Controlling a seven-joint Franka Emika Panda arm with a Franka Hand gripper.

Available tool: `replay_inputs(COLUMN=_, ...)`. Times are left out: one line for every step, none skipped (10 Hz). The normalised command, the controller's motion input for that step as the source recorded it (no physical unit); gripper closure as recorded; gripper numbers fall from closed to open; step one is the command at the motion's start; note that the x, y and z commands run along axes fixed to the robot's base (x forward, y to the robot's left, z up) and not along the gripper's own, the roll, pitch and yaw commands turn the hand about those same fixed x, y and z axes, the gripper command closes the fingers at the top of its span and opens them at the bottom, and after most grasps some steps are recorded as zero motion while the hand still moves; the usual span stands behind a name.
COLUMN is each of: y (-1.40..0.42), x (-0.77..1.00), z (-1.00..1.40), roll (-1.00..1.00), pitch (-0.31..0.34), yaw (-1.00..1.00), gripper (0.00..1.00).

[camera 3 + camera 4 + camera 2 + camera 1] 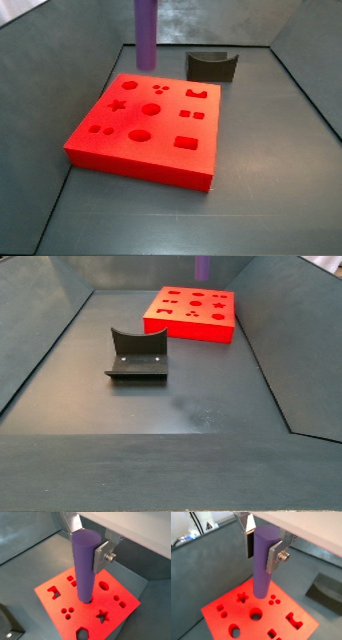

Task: Pick up the round object. Move up. Move to above the board. Insert the round object.
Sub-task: Insert the round object.

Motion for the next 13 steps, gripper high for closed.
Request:
replay_inputs(y=-0.11, x=0.00, z=-0.74, roll=-0.11, pitch=-0.187, yaw=-0.12, gripper=1.00)
replay_inputs(y=-0.03, x=0.07, z=-0.61, roll=-0.16, pitch=-0.229, yaw=-0.15, gripper=1.00)
replay_inputs(y=0.00, x=0.00, z=-0.64, roll=-0.11, pitch=-0.156, yaw=-0.21, gripper=1.00)
replay_inputs(y=0.00, x=0.00, z=-0.60, roll=-0.15, pitch=-0.243, yaw=-0.21, gripper=1.00)
replay_inputs(y=0.00, x=0.00, z=-0.49, roll=-0.14, pitch=-0.200, yaw=-0.15, gripper=1.00)
replay_inputs(y=-0.03, x=0.00, z=-0.34, roll=-0.13, pitch=-0.131, yaw=-0.10, gripper=1.00)
replay_inputs(y=-0.06, x=0.06, z=-0.22, roll=-0.14, pitch=-0.104, yaw=-0.09, gripper=1.00)
replay_inputs(y=-0.07, x=0.10, z=-0.14, roll=-0.13, pitch=-0.086, yaw=-0.08, gripper=1.00)
replay_inputs(y=-0.11, x=0.05, z=-0.17, roll=-0.10, pitch=-0.091, yaw=-0.06, gripper=1.00)
replay_inputs(y=-0.12, x=0.00, z=-0.19, roll=-0.06, pitch=-0.077, yaw=-0.05, gripper=1.00)
replay_inputs(y=-0.21, x=0.00, z=-0.19, roll=0.00, pitch=-0.083, yaw=-0.03, gripper=1.00)
replay_inputs(y=-0.24, x=-0.24, z=-0.23, roll=0.01, pitch=-0.080, yaw=0.00, gripper=1.00)
replay_inputs(y=-0.16, x=-0.21, z=-0.25, roll=0.03, pitch=-0.044, yaw=0.00, gripper=1.00)
